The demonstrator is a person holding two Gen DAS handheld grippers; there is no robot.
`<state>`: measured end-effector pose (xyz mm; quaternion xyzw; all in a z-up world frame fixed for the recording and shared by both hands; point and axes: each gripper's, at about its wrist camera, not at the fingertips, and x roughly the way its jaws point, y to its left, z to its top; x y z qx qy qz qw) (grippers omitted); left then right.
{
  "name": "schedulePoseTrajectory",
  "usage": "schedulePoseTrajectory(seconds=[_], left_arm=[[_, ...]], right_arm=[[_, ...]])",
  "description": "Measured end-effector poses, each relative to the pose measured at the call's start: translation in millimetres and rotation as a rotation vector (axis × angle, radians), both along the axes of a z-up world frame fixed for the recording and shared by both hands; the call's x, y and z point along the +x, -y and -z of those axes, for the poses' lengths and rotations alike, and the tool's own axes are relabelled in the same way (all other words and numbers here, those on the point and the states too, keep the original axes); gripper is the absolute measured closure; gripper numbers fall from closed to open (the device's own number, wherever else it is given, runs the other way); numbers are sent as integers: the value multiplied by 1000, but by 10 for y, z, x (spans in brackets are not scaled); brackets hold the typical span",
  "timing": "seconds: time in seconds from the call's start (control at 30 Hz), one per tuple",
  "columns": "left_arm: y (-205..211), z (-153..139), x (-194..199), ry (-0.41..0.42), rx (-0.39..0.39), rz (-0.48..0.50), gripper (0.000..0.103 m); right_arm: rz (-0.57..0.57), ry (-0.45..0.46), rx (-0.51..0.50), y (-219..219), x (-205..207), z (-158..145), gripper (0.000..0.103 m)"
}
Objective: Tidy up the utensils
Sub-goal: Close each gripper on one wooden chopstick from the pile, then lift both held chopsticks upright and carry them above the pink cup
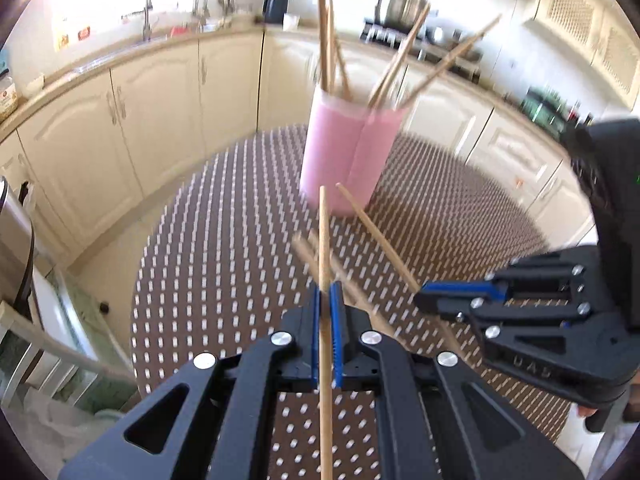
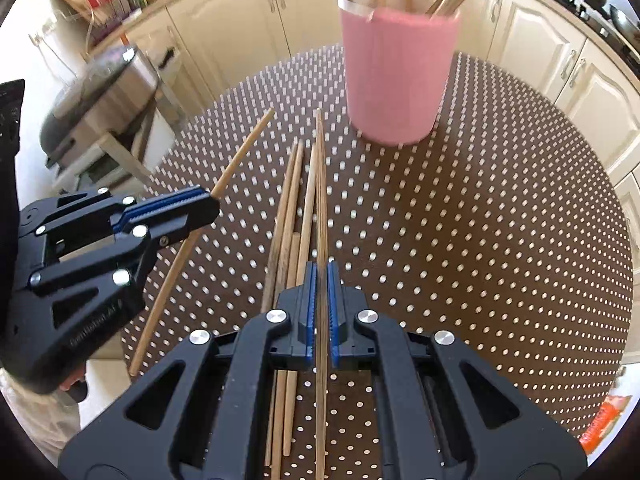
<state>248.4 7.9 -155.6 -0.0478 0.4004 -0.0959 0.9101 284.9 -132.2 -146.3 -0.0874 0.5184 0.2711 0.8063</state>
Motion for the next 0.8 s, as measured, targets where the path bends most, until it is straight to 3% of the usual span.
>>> schedulePoseTrajectory(seconds=[0.4, 0.8], left_arm=[[86, -525, 25, 354, -127, -4, 97], [264, -884, 367, 690, -178, -47, 97]], right_arm=[[80, 209, 262, 606, -145, -699, 97], [162, 464, 398, 702, -25, -1382, 97]])
